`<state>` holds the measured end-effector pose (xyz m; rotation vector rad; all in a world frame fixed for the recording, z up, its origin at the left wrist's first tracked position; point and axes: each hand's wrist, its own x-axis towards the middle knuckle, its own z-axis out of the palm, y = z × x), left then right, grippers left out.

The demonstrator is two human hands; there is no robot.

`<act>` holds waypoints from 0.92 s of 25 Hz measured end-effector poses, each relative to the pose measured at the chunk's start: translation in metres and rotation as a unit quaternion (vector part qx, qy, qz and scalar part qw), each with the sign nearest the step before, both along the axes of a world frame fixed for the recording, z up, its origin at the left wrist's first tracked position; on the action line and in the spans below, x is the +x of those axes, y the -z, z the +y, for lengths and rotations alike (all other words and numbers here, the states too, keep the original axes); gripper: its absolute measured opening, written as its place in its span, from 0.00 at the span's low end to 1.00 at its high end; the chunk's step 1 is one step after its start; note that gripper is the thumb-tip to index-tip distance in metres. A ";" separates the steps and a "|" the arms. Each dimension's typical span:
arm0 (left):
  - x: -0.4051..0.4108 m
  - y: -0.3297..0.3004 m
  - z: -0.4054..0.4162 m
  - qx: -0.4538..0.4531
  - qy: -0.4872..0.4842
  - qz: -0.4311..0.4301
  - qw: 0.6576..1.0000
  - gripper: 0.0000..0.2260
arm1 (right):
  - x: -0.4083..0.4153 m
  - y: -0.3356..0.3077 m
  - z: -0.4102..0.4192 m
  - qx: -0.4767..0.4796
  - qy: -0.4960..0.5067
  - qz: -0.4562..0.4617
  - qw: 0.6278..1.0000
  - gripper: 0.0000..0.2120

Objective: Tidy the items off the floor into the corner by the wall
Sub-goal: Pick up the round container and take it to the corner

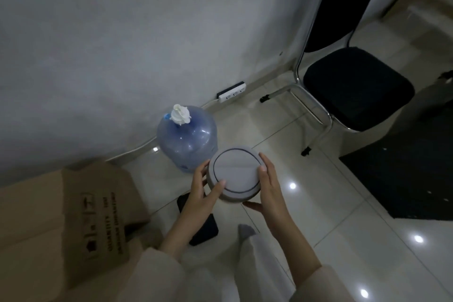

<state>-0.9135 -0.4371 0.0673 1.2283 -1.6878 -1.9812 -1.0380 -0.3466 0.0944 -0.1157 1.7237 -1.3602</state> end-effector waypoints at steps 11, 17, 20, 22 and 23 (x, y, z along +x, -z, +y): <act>-0.074 0.301 -0.050 0.085 -0.051 -0.146 0.984 0.28 | -0.063 0.313 -0.057 0.047 0.029 -0.126 0.990 0.19; -0.065 0.438 -0.044 0.128 -0.030 -0.193 0.972 0.21 | -0.051 0.478 -0.060 0.080 -0.023 -0.072 0.994 0.24; -0.064 0.477 -0.036 0.132 -0.027 -0.223 0.965 0.23 | -0.049 0.520 -0.059 0.088 -0.048 -0.060 0.993 0.26; -0.062 0.491 -0.033 0.138 -0.019 -0.233 0.962 0.24 | -0.050 0.534 -0.057 0.106 -0.073 -0.066 0.990 0.25; -0.061 0.493 -0.033 0.142 -0.005 -0.239 0.961 0.25 | -0.050 0.537 -0.056 0.121 -0.096 -0.072 0.985 0.24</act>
